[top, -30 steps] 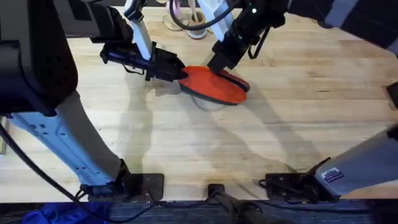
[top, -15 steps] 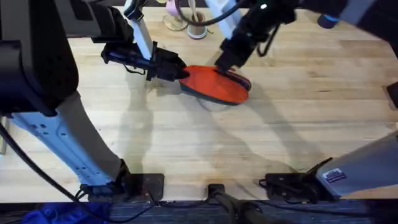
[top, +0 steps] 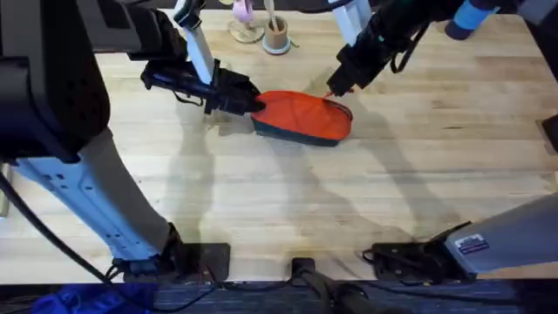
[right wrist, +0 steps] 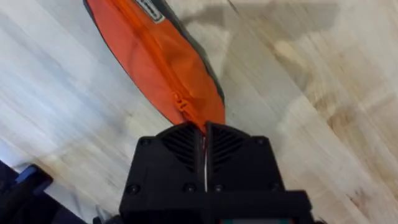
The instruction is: Unzip the bag, pick up the pens from the table one at a time and place them inside, then zip the bag closed.
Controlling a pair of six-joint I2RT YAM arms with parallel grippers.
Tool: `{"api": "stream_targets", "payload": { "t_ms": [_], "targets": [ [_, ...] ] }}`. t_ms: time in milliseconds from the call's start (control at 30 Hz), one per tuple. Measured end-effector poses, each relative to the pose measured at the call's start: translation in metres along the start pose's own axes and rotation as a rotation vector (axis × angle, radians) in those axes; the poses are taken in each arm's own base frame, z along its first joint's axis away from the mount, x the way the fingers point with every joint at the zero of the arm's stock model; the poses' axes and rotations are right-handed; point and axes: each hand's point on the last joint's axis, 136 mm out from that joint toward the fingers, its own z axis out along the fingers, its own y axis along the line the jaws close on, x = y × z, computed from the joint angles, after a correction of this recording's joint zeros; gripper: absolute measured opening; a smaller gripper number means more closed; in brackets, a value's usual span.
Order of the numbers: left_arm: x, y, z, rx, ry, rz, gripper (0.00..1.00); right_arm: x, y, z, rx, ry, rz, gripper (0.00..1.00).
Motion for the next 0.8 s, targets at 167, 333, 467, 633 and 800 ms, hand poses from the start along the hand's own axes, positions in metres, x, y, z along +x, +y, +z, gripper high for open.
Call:
{"api": "stream_targets", "payload": {
  "t_ms": [167, 333, 467, 633, 800],
  "targets": [
    [0.000, -0.001, 0.000, 0.002, 0.001, -0.005, 0.042, 0.012, -0.009, -0.002, -0.002, 0.028, 0.039, 0.031],
    [0.001, -0.001, 0.000, 0.002, 0.003, -0.006, 0.041, 0.030, -0.028, 0.000, -0.002, 0.056, 0.111, 0.032],
    [0.001, -0.001, 0.000, 0.002, 0.008, -0.006, 0.041, 0.044, -0.040, 0.013, 0.000, 0.070, 0.156, 0.032],
    [0.003, -0.001, 0.000, 0.002, 0.015, -0.006, 0.041, 0.060, -0.039, 0.037, -0.014, 0.100, 0.173, 0.032],
    [0.003, -0.001, 0.000, 0.003, 0.016, -0.006, 0.042, 0.068, -0.037, 0.044, -0.022, 0.118, 0.180, 0.032]
  ]
}}
